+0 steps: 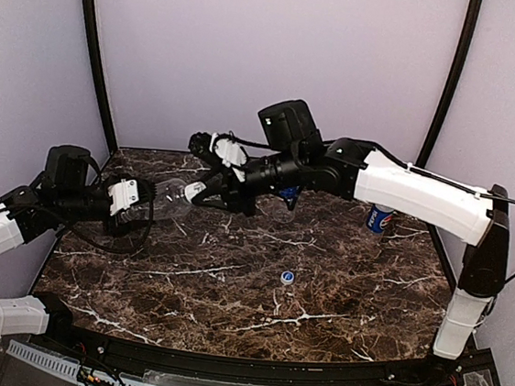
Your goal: Unscrew the bottle caps
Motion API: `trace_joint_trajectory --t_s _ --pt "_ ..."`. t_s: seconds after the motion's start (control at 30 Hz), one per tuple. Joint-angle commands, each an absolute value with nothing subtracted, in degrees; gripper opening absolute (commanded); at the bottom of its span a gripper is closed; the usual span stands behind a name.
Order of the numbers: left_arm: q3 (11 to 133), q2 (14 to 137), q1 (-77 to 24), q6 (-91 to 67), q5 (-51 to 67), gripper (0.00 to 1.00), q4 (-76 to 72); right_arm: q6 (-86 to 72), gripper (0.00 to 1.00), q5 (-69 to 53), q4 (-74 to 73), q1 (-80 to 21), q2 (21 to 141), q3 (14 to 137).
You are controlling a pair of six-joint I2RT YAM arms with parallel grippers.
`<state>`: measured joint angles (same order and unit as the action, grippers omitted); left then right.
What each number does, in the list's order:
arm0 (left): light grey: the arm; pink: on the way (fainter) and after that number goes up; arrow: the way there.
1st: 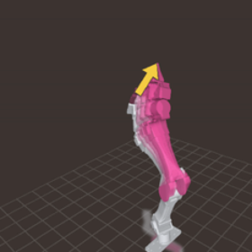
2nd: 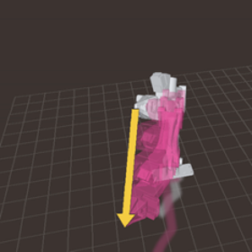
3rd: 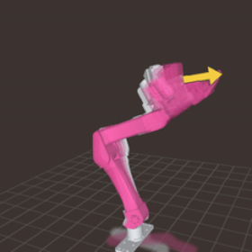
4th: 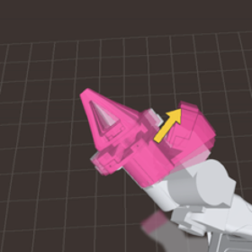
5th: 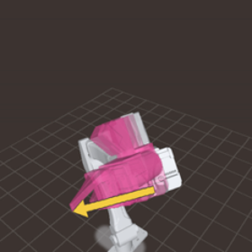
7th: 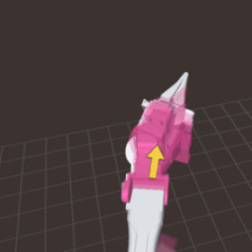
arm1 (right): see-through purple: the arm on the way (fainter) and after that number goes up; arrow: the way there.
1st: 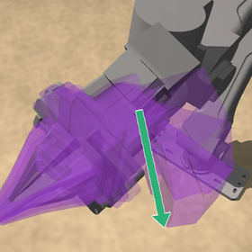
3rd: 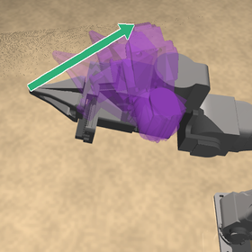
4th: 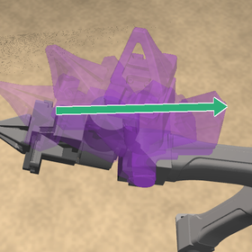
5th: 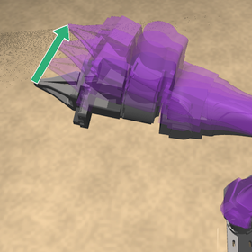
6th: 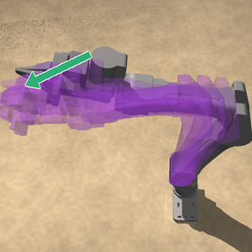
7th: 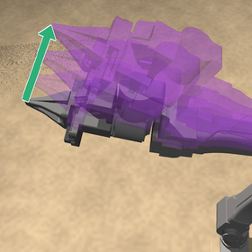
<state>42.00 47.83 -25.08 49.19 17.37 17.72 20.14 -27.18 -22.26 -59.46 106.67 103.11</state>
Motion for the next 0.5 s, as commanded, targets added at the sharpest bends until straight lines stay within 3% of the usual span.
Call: trace_joint_trajectory --t_s 0.0,0.13,0.33,0.37,0.47 --pt "44.0 47.6 -25.7 46.5 29.7 0.30 28.9 58.4 0.00 -24.1 -23.3 -66.6 101.8 93.4" --pt "44.4 47.8 -25.6 45.7 32.7 0.30 31.1 70.8 0.00 -17.1 -19.9 -68.4 100.4 89.7" --pt "44.2 47.6 -25.7 45.3 33.8 0.30 31.5 77.2 0.00 -12.1 -16.8 -69.0 100.3 88.7" --pt "44.2 47.5 -25.7 45.3 33.8 0.34 31.5 77.7 0.00 -11.7 -16.4 -69.2 100.3 88.4" --pt "44.1 47.3 -25.7 45.6 33.6 0.30 31.5 78.0 0.00 -10.8 -14.9 -69.1 100.3 87.6"
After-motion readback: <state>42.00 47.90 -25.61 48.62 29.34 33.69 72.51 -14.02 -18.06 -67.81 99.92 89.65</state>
